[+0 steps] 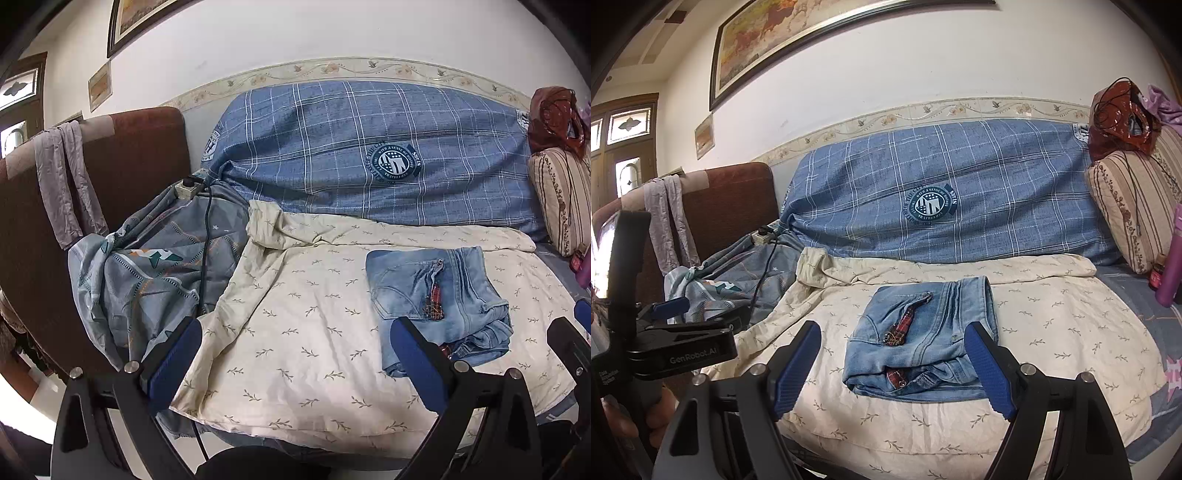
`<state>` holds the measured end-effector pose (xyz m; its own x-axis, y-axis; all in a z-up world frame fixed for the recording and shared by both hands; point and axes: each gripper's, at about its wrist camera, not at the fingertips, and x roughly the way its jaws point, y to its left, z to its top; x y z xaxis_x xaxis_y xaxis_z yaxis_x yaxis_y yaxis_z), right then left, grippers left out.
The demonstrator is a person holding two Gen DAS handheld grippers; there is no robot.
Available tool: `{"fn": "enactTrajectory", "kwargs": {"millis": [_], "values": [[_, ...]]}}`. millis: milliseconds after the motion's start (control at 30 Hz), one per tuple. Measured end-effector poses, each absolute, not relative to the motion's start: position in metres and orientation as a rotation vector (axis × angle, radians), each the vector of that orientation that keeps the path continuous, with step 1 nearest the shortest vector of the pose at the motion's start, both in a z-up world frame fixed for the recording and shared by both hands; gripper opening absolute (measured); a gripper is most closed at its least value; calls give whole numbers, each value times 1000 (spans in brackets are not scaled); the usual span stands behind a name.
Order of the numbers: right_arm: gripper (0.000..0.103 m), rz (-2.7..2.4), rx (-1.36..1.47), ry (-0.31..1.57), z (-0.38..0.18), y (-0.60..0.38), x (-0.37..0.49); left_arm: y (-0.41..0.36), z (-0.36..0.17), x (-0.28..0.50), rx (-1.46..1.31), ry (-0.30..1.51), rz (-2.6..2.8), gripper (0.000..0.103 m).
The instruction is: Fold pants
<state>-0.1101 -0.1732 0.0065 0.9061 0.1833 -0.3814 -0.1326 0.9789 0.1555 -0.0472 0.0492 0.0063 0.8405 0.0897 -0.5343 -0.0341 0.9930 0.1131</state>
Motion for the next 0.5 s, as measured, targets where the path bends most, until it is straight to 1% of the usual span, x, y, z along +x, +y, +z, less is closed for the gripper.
{"fn": "enactTrajectory", "kwargs": {"millis": [500], "values": [[82, 166, 112, 416, 6, -164, -110, 56, 4, -47, 89, 575, 46, 102]]}}
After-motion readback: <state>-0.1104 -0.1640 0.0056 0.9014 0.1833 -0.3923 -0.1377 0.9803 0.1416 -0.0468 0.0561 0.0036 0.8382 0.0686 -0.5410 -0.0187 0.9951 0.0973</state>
